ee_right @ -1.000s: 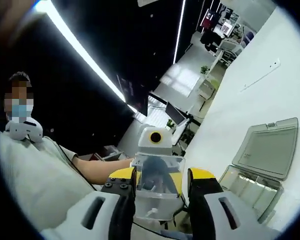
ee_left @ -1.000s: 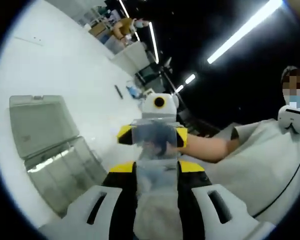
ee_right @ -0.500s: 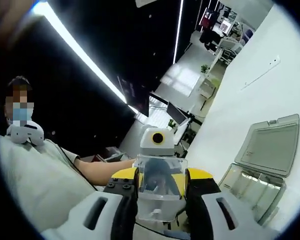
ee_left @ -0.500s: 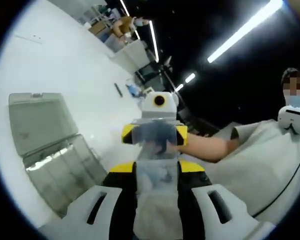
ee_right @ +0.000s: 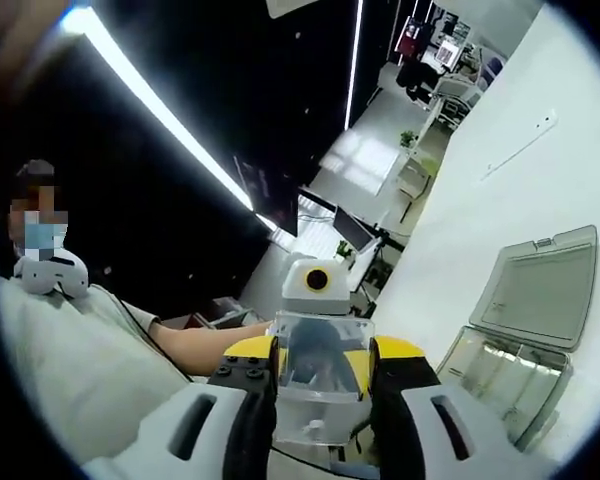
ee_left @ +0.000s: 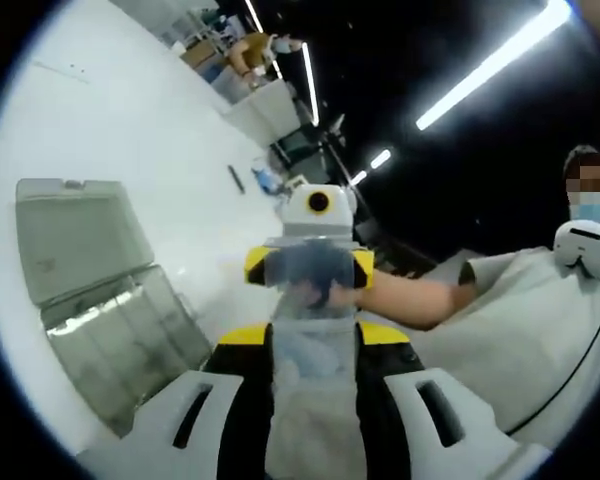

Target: Insert the divider into the dual guide fixture by aligning both edges with the guide slots and pushing it downward to the bottom, including one-sided entry, uneven engagement, binding, and posture correction.

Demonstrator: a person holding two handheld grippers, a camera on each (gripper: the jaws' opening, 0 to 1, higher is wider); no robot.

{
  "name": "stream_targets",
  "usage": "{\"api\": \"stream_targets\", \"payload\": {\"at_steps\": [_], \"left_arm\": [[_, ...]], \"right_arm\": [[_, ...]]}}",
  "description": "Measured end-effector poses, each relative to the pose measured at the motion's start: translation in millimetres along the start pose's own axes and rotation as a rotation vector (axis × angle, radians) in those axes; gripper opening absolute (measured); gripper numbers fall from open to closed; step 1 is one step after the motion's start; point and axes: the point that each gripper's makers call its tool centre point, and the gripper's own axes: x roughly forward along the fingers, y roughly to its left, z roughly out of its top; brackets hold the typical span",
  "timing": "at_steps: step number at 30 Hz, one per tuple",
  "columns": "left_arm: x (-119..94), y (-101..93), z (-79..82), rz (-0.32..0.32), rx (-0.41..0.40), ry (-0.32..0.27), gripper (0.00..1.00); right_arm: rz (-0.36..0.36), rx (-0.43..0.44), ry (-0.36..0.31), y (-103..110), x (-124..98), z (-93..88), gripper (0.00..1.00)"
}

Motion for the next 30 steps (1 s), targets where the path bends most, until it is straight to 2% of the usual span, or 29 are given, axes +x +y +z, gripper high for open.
{"api": "stream_targets", "payload": {"at_steps": [5, 9, 11, 14, 17, 22, 26, 29, 30], "left_arm": [[-1, 2.7, 0.1, 0.011, -0.008, -0.011, 0.28], [-3, 7.3, 3.5, 0.044, 0.002, -0.028, 0.29], [-4, 7.8, 5.7, 0.073, 0.050, -0.041, 0.29], [-6, 3.6, 6.8, 0.081, 0.083, -0.042, 0.31], [-5, 6.9, 4.9, 0.115, 0.099, -0.024, 0.42], [-7, 10.3, 1.5, 0.170, 0.139, -0.003, 0.39], [-9, 23.1, -3.7, 0.286, 0.206, 0.051, 0.42], [-4, 15.7, -5.3, 0.278, 0.206, 0.058, 0.41], [-4, 19.1, -5.6, 0.316, 0.223, 0.067, 0.41]], "right_arm": [[-0.016, 0.004, -0.002, -2, 0, -0.1, 0.31], [-0.039, -0.008, -0.002, -6, 0, 1.1, 0.31], [-0.049, -0.009, 0.001, -8, 0, 0.9, 0.31], [-0.062, -0.005, 0.020, -10, 2, -3.3, 0.31], [-0.076, -0.007, 0.024, -12, 2, -4.7, 0.31], [-0.099, -0.007, 0.036, -17, 5, -7.2, 0.31], [-0.131, 0.012, 0.061, -23, 7, -12.1, 0.31], [-0.145, 0.002, 0.065, -25, 7, -12.4, 0.30], [-0.165, -0.001, 0.067, -29, 7, -12.7, 0.30]]}}
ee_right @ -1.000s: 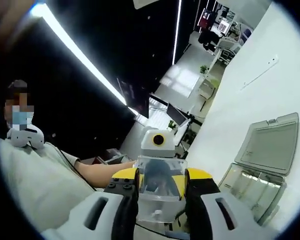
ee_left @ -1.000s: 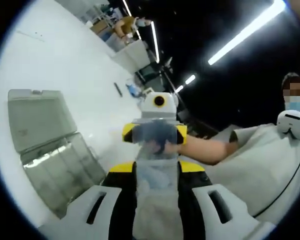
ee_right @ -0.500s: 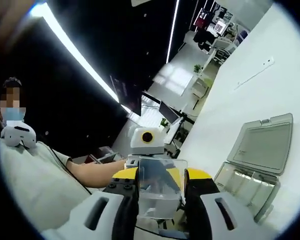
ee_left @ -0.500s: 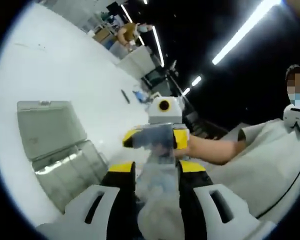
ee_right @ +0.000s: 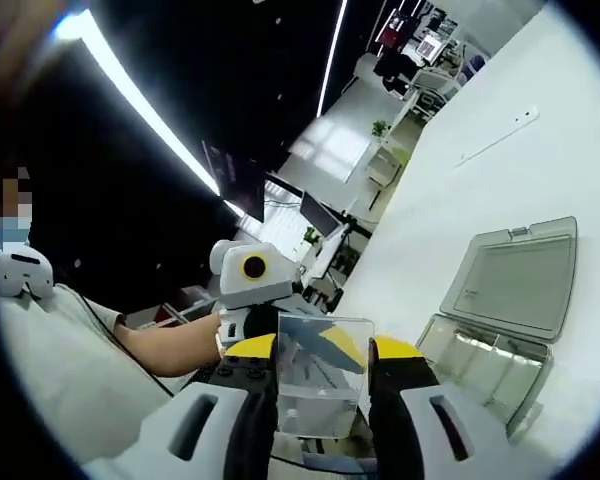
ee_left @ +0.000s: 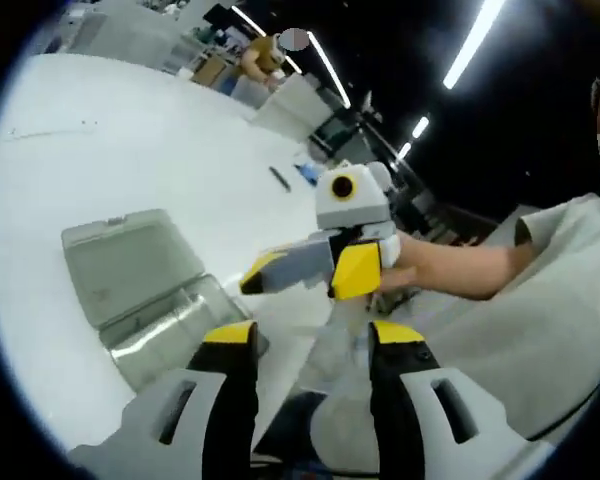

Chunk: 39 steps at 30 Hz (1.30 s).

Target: Insert the divider into the dual guide fixture by aligning both edges with the guide slots and pushing it downward to the bottom, including one-sided entry, uneven engagement, binding, and posture correction.

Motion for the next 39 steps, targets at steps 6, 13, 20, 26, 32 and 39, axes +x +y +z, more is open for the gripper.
{"api": "stream_targets", "payload": {"at_steps": [6, 13, 20, 26, 32, 39], "left_arm": [[2, 10.2, -4.7, 0.139, 0.020, 0.029, 0.39], [0, 19.9, -7.3, 0.257, 0.032, 0.022, 0.37], [-2, 32.4, -9.1, 0.371, 0.040, 0.011, 0.30], [0, 38.2, -10.9, 0.415, 0.030, 0.019, 0.26], [3, 44.1, -16.4, 0.452, 0.005, 0.029, 0.20], [1, 55.1, -20.4, 0.502, -0.031, 0.033, 0.17]], "right_arm": [[-0.042, -0.023, 0.009, -5, 4, -1.3, 0.30], [-0.146, -0.046, 0.023, -16, 8, 0.1, 0.30], [-0.235, -0.055, 0.040, -24, 10, 2.1, 0.30], [-0.304, -0.056, 0.071, -31, 12, -2.7, 0.30], [-0.368, -0.047, 0.093, -38, 13, -7.8, 0.30], [-0.429, -0.019, 0.089, -46, 12, -7.5, 0.30]]}}
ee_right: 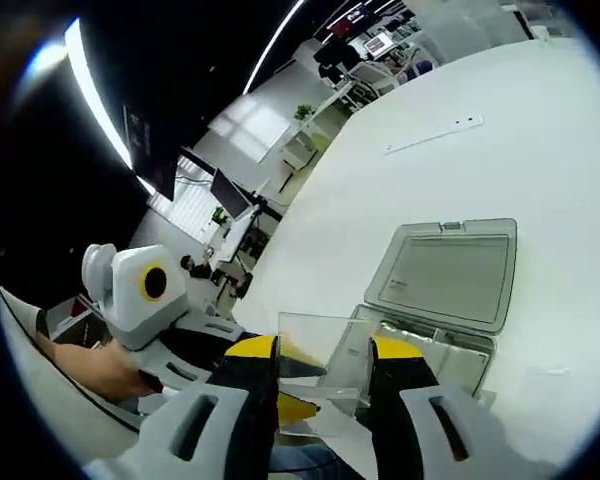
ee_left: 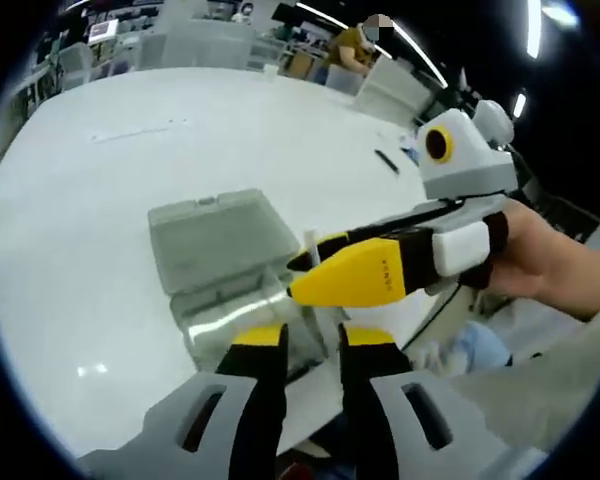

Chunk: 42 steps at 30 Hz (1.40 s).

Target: Insert the divider into the dual guide fixture by aligning both edges with the guide slots and pushing it downward to the bottom, including one-sided entry, uneven engagement, binding, and posture correction.

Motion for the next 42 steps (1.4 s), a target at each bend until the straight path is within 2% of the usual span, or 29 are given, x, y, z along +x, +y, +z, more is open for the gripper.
{"api": "stream_targets", "payload": {"at_steps": [10, 22, 28, 42], "left_arm": [[5, 3.9, 1.9, 0.027, -0.046, -0.002, 0.11], [12, 8.1, -3.4, 0.058, -0.070, 0.028, 0.09], [14, 7.4, -4.5, 0.062, -0.073, 0.037, 0.05], [15, 7.9, -4.9, 0.058, -0.107, 0.032, 0.05]], "right_arm": [[-0.099, 0.006, 0.023, -11, 5, -2.2, 0.30], [-0.163, 0.019, 0.044, -17, 9, -4.9, 0.30], [-0.174, 0.023, 0.045, -17, 11, -5.5, 0.30], [-0.198, 0.041, 0.038, -19, 11, -6.1, 0.30]]}}
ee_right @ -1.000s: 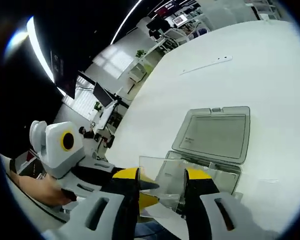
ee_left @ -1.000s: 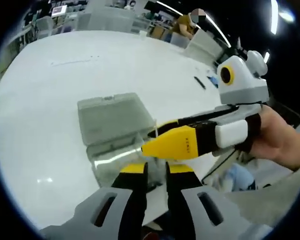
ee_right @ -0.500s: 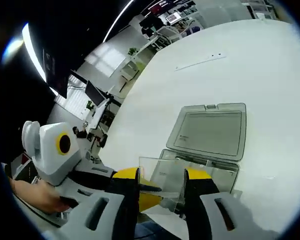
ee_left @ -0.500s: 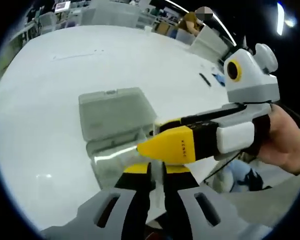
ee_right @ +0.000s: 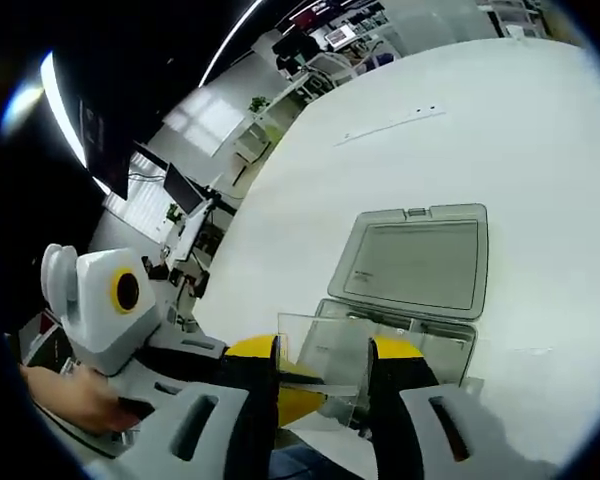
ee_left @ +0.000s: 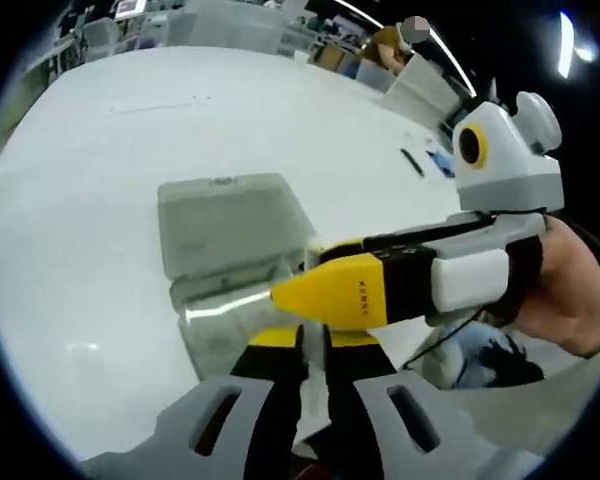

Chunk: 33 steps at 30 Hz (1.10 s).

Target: Insert the divider into the dual guide fixture by aligning both edges with the guide slots and pushing it downward to the bottom, including one-sided entry, uneven engagement, binding, and posture correction.

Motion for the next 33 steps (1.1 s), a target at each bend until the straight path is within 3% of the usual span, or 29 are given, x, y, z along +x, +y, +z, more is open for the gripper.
{"api": "stream_targets", "payload": {"at_steps": [19, 33], "left_arm": [[-3, -3.0, -2.4, -0.049, -0.040, 0.018, 0.01], [-2, -9.5, -5.8, -0.087, -0.011, 0.071, 0.00]], "right_arm": [[0.012, 0.025, -0.016, 3, -2, -3.2, 0.30], [0.026, 0.034, -0.040, 1, -7, -6.2, 0.31]]}}
